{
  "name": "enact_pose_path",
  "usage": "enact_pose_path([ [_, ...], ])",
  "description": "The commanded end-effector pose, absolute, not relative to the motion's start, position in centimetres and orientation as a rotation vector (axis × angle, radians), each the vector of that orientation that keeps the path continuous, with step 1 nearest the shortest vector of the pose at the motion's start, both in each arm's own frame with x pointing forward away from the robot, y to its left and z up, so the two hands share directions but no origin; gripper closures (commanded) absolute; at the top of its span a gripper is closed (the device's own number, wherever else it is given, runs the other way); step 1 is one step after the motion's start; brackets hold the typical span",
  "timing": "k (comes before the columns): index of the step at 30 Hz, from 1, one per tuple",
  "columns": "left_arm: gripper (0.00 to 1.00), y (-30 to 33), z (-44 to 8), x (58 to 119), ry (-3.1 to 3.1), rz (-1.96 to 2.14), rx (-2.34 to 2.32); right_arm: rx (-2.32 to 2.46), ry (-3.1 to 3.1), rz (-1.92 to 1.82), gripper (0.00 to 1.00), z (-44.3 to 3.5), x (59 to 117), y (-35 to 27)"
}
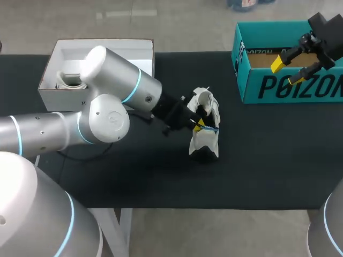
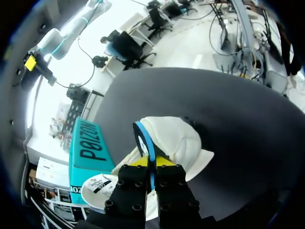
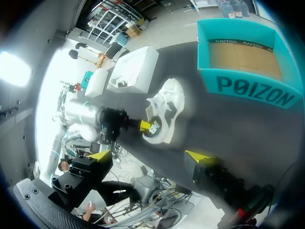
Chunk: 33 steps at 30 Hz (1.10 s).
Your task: Take the shoe out of the shoebox, open the shoe tongue, remove and reinsert the insole, then place the shoe into the shoebox
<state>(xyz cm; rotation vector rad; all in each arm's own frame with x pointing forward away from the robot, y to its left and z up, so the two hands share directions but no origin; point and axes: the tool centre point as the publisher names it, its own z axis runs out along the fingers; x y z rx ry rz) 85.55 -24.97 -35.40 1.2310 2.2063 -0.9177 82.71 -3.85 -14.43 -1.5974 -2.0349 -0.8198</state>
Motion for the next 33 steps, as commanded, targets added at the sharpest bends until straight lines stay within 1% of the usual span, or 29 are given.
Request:
enact_pose_path([
  [1,1.0,-25.7,-35.8,86.3,2.202,-0.899,1.205,-1.598,-2.036,-0.817,0.0,-14.5,82.8,-3.8],
  [6,1.0,-25.7,-36.0,87.5,2.203,-0.839,1.169,-1.598,-2.036,-0.817,0.0,-14.5,82.8,-3.8],
  [11,1.0,-25.3,-35.9,87.0,2.22,-0.837,1.166,-1.598,-2.036,-0.817,0.0,-14.5,82.8,-3.8],
  [12,0.92,-25.2,-35.8,86.8,2.222,-0.844,1.165,-1.598,-2.036,-0.817,0.0,-14.5,82.8,-3.8],
  [13,0.64,-25.2,-35.6,86.6,2.221,-0.87,1.165,-1.598,-2.036,-0.817,0.0,-14.5,82.8,-3.8],
  [14,0.53,-25.1,-35.4,86.3,2.219,-0.891,1.163,-1.598,-2.036,-0.817,0.0,-14.5,82.8,-3.8],
  [16,0.38,-25.1,-34.9,85.8,2.208,-0.897,1.165,-1.598,-2.036,-0.817,0.0,-14.5,82.8,-3.8],
  [17,0.24,-25.0,-34.7,85.6,2.196,-0.914,1.172,-1.598,-2.036,-0.817,0.0,-14.5,82.8,-3.8],
  [18,0.22,-25.0,-34.4,85.2,2.188,-0.924,1.178,-1.598,-2.036,-0.817,0.0,-14.5,82.8,-3.8],
  [19,0.23,-25.0,-34.2,85.1,2.186,-0.928,1.181,-1.598,-2.036,-0.817,0.0,-14.5,82.8,-3.8],
  [21,0.42,-25.0,-33.8,84.6,2.17,-0.941,1.194,-1.598,-2.036,-0.817,0.0,-14.5,82.8,-3.8],
  [24,0.54,-25.2,-33.8,84.4,2.16,-0.946,1.206,-1.598,-2.036,-0.817,0.0,-14.5,82.8,-3.8],
  [25,0.64,-25.3,-33.9,84.4,2.161,-0.948,1.212,-1.598,-2.036,-0.817,0.0,-14.5,82.8,-3.8],
  [26,0.93,-25.4,-34.1,84.4,2.164,-0.945,1.217,-1.598,-2.036,-0.817,0.0,-14.5,82.8,-3.8],
  [27,1.0,-25.4,-34.4,84.4,2.165,-0.935,1.224,-1.598,-2.036,-0.817,0.0,-14.5,82.8,-3.8],
  [33,1.0,-25.8,-35.9,85.2,2.189,-0.921,1.233,-1.598,-2.036,-0.817,0.0,-14.5,82.8,-3.8],
])
